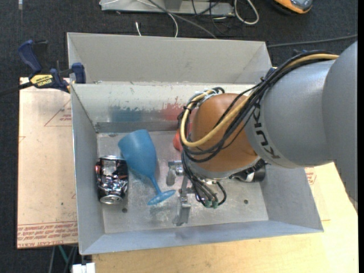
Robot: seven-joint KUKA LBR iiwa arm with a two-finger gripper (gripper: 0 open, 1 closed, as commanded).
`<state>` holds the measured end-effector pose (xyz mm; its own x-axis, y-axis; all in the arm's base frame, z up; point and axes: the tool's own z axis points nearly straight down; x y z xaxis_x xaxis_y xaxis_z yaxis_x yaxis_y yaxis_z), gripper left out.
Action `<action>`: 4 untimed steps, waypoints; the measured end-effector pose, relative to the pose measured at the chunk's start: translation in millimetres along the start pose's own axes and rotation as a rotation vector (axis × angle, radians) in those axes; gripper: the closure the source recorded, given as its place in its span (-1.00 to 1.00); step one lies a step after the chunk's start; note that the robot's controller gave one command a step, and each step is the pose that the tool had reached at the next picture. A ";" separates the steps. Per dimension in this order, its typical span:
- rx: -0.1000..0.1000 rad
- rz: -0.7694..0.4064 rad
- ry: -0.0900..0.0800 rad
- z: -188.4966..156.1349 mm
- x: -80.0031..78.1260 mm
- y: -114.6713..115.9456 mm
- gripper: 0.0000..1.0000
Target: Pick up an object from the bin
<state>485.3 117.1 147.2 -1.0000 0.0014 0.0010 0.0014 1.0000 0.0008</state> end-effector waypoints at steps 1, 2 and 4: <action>-0.003 0.045 -0.012 75.8 -2.3 -13.0 -1.00; -0.008 0.119 -0.024 75.2 2.5 -25.3 -1.00; -0.008 0.098 -0.028 74.7 -1.2 -21.3 -1.00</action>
Offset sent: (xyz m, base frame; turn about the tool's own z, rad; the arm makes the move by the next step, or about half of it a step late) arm -0.0069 -0.0266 -0.0772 0.1188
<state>486.3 95.9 72.4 -0.9947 0.0991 -0.0261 0.0989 0.9950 0.0104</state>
